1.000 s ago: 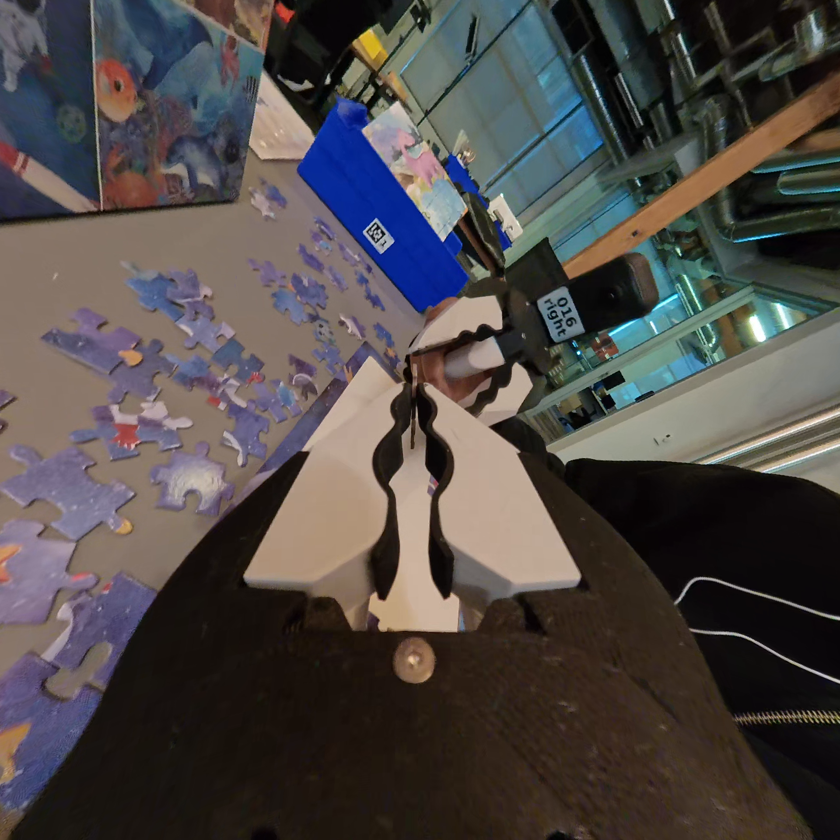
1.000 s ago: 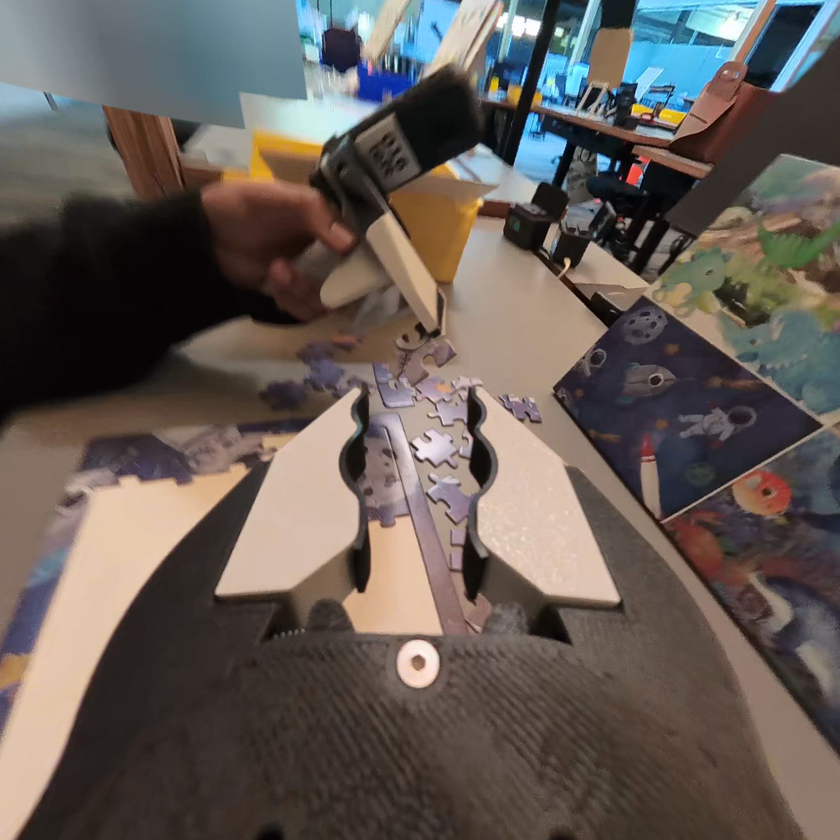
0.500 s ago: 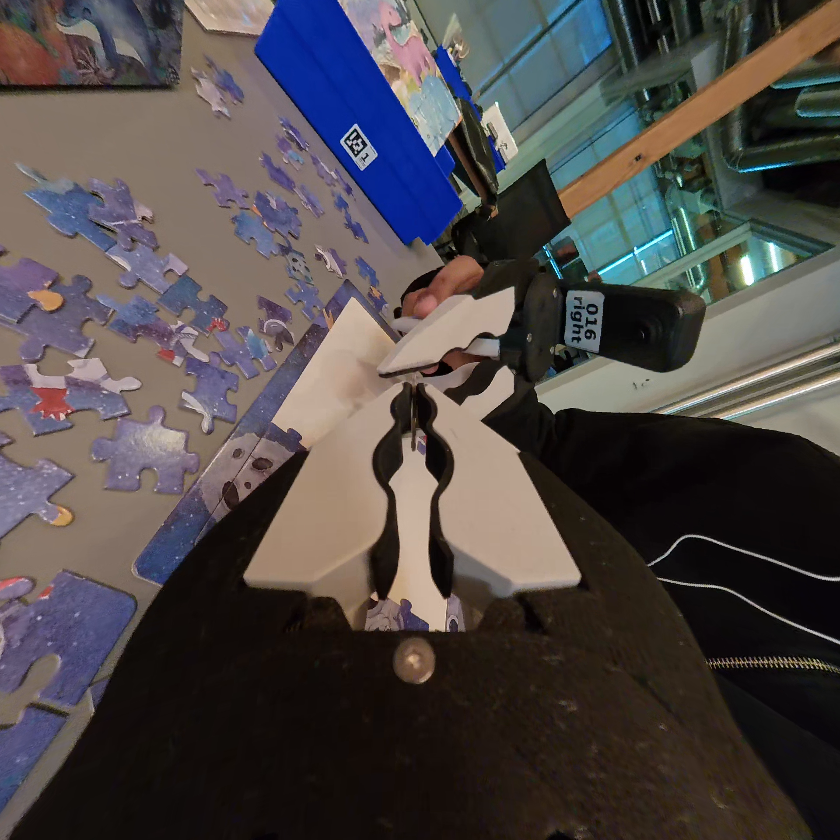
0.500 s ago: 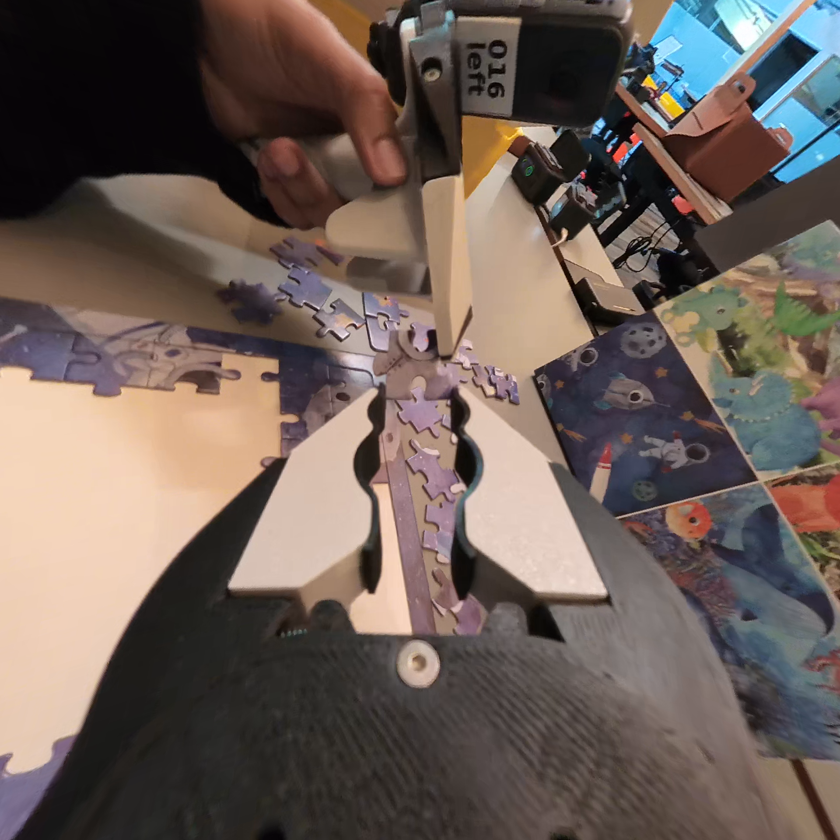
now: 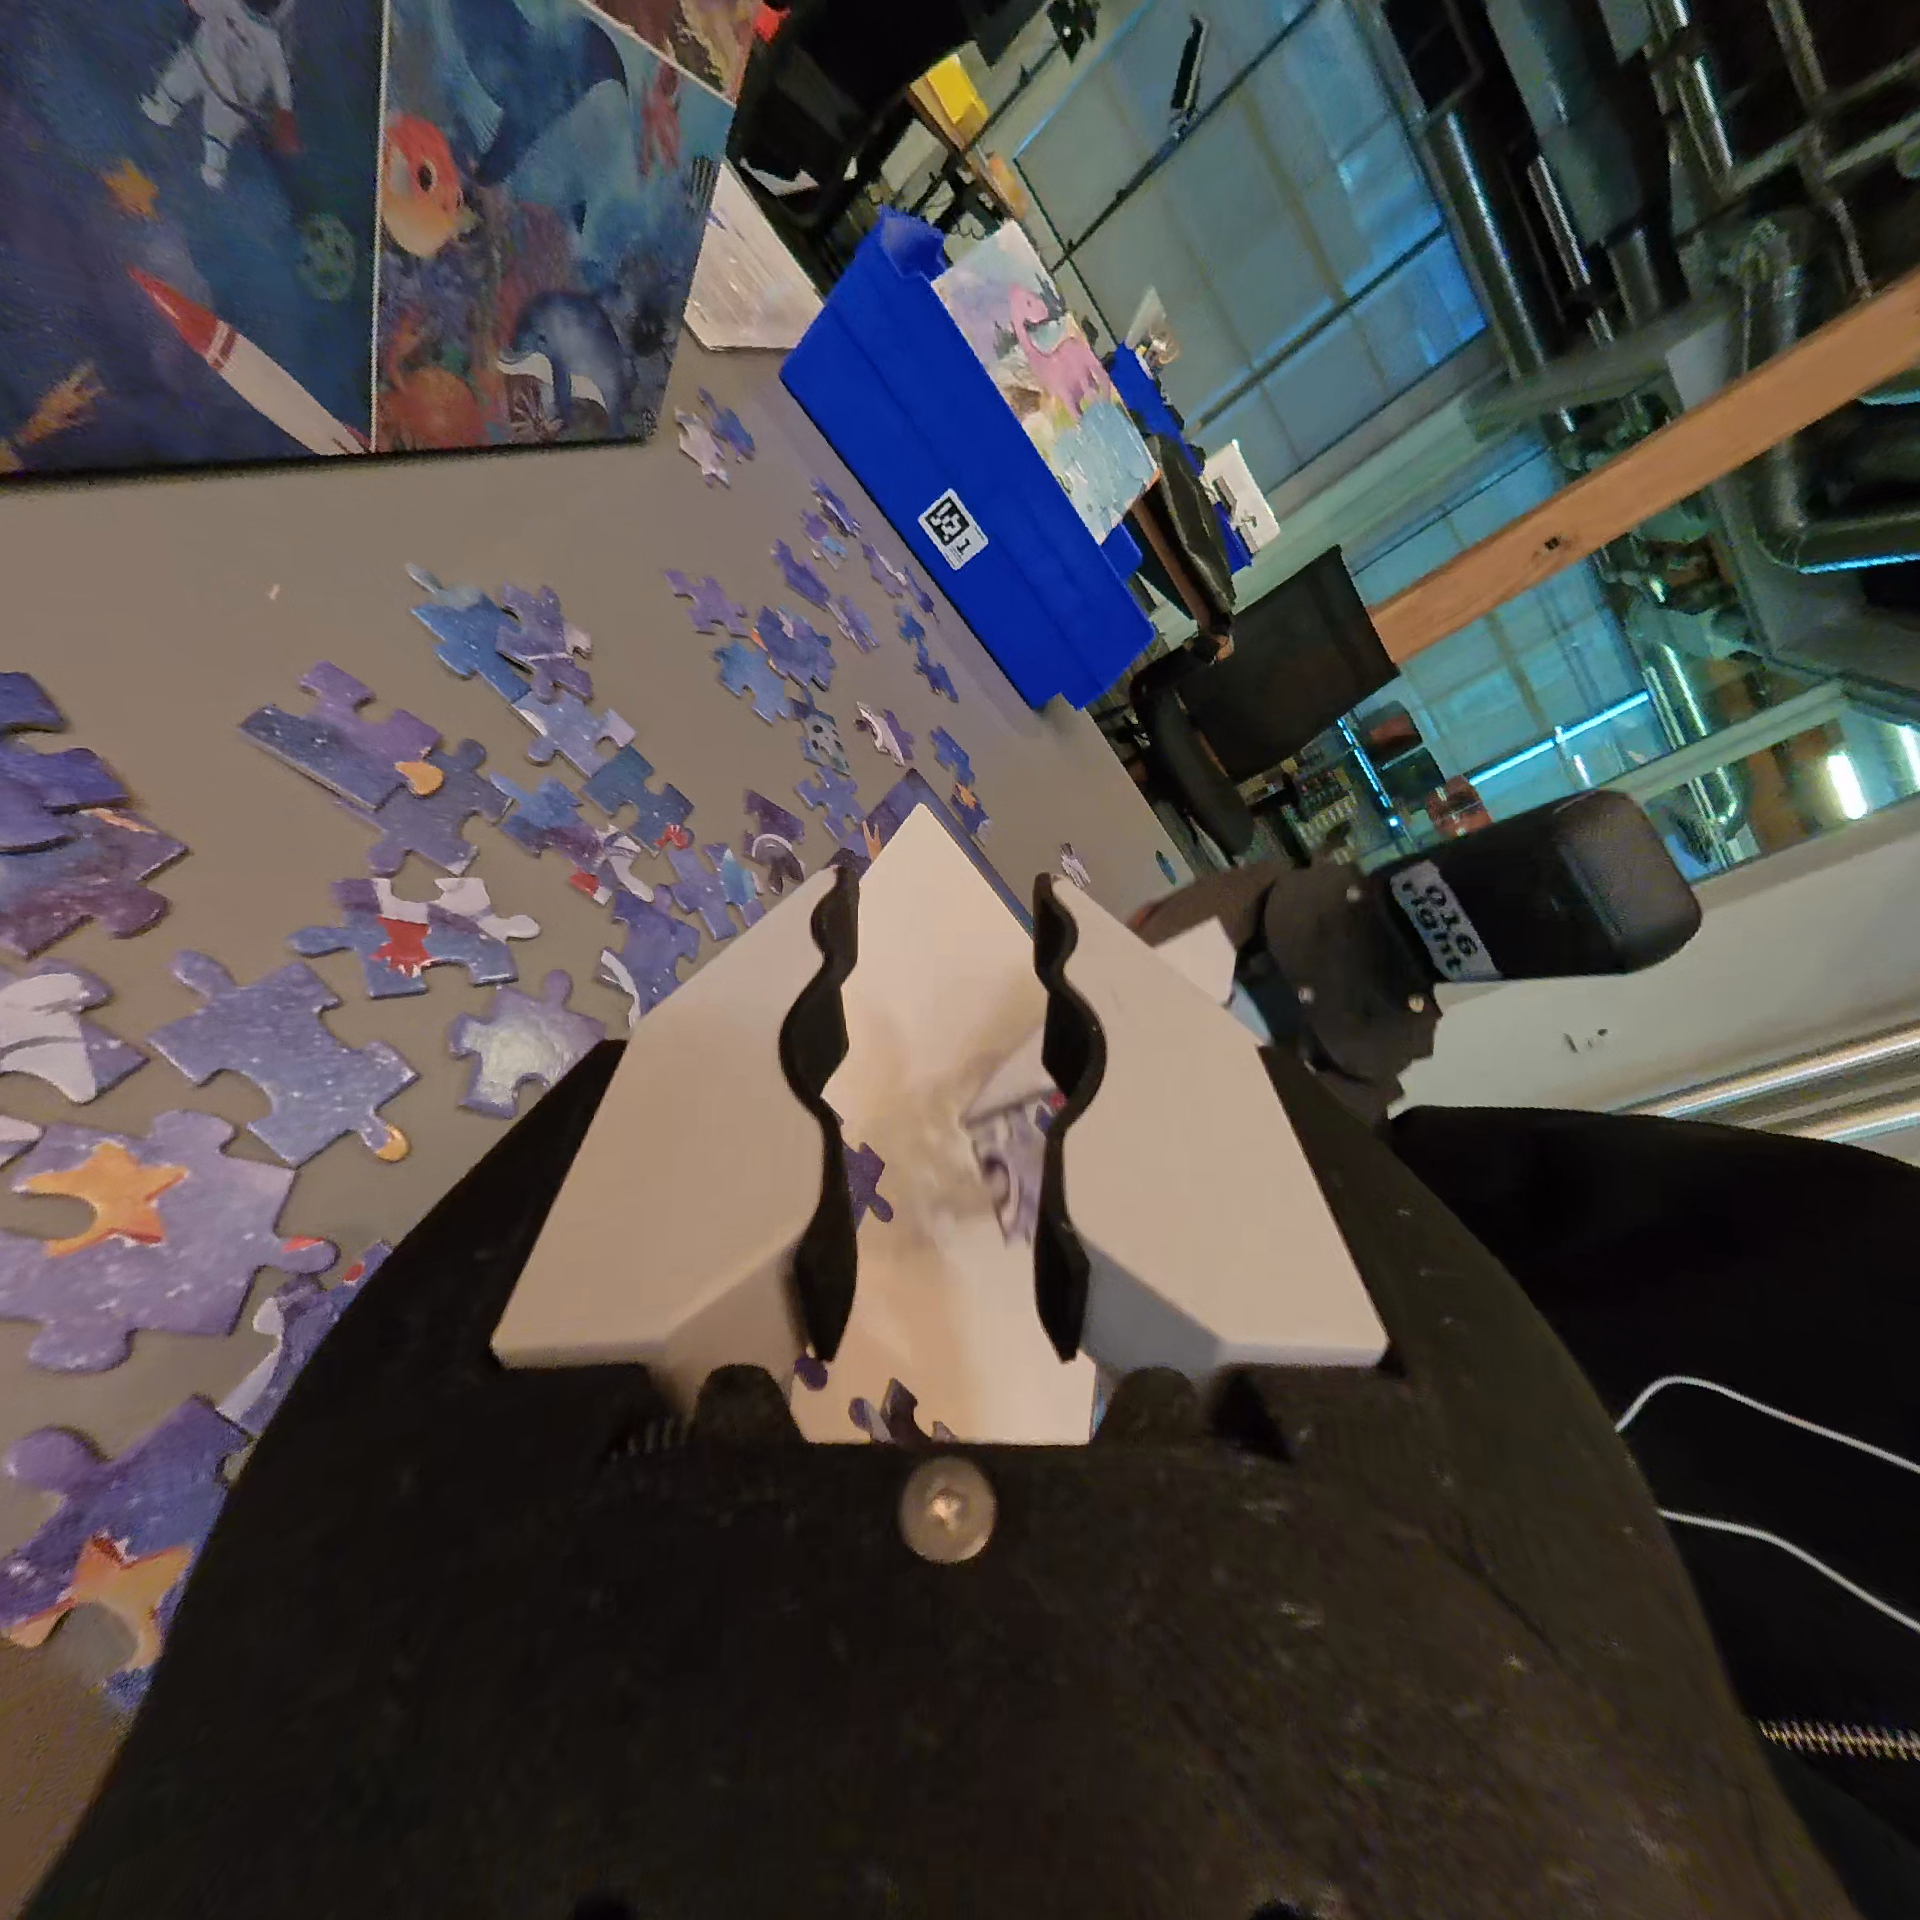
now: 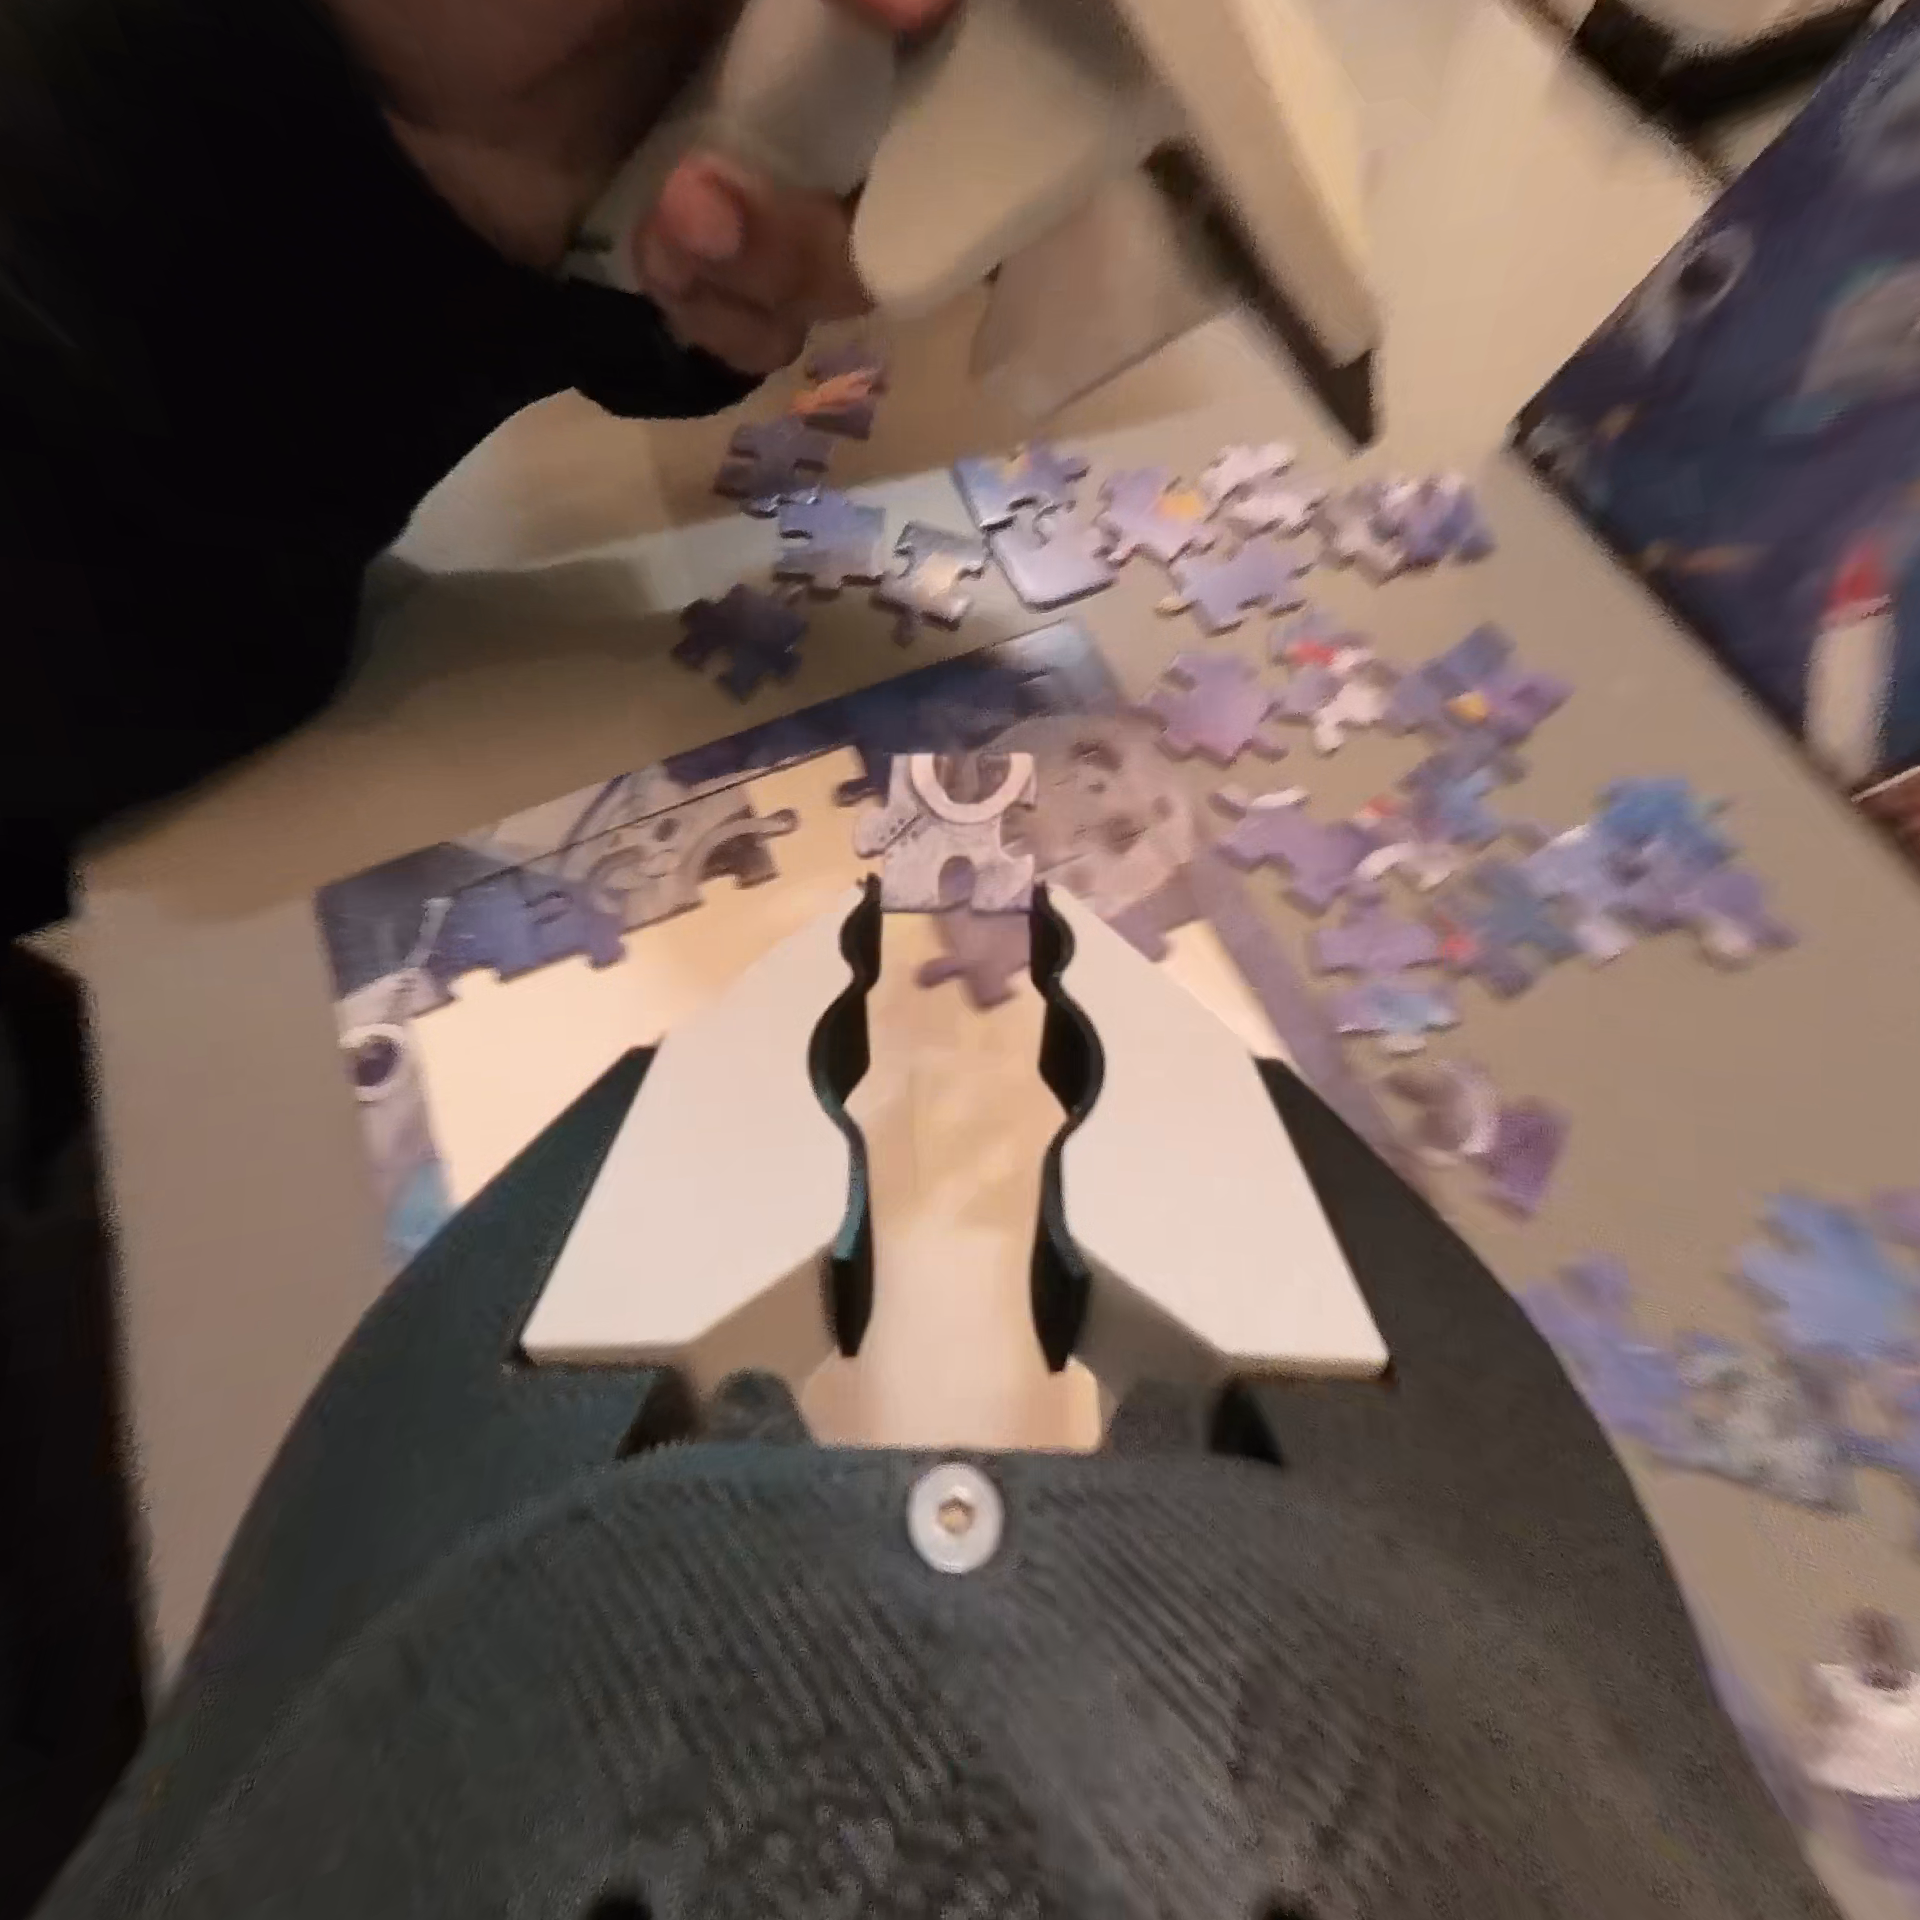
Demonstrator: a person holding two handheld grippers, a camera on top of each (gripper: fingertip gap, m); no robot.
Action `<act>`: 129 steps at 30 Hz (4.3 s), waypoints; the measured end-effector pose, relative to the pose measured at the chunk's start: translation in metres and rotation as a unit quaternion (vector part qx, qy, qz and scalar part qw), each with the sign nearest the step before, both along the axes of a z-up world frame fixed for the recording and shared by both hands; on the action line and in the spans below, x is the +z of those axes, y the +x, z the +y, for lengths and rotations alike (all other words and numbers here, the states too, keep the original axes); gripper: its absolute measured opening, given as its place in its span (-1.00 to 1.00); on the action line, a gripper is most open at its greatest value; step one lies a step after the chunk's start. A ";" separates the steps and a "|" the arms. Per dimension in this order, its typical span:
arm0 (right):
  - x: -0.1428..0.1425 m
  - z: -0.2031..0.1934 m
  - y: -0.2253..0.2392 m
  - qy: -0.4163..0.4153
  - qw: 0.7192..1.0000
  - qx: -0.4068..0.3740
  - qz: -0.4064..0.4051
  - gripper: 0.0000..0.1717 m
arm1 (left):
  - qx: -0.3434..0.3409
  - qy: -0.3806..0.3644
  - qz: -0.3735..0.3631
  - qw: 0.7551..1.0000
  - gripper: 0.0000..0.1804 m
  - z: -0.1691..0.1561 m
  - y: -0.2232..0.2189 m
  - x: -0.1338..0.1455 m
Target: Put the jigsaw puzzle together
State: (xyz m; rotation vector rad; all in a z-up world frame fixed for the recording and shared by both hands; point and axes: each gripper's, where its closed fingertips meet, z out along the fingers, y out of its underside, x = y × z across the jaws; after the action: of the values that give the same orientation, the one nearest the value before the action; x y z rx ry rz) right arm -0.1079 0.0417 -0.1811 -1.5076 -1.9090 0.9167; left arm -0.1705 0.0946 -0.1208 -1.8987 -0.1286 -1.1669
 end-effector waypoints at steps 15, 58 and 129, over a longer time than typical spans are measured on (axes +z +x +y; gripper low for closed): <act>-0.044 -0.035 0.005 0.041 0.996 -0.007 -0.081 -0.69 | -0.002 0.005 0.004 1.000 -0.64 0.000 0.003 0.002; -0.039 -0.051 0.023 0.007 0.983 0.138 -0.122 -0.69 | 0.002 0.017 -0.006 1.000 -0.64 -0.001 0.001 0.008; -0.038 -0.047 0.011 0.002 0.991 0.110 -0.079 -0.48 | 0.006 0.021 -0.009 1.000 -0.63 0.000 0.000 0.010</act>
State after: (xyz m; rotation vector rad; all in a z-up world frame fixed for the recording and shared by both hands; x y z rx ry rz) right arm -0.0967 -0.0050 -0.2188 -1.4234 -2.2242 0.9097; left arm -0.1702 0.0947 -0.1110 -1.8489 -0.1237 -1.1701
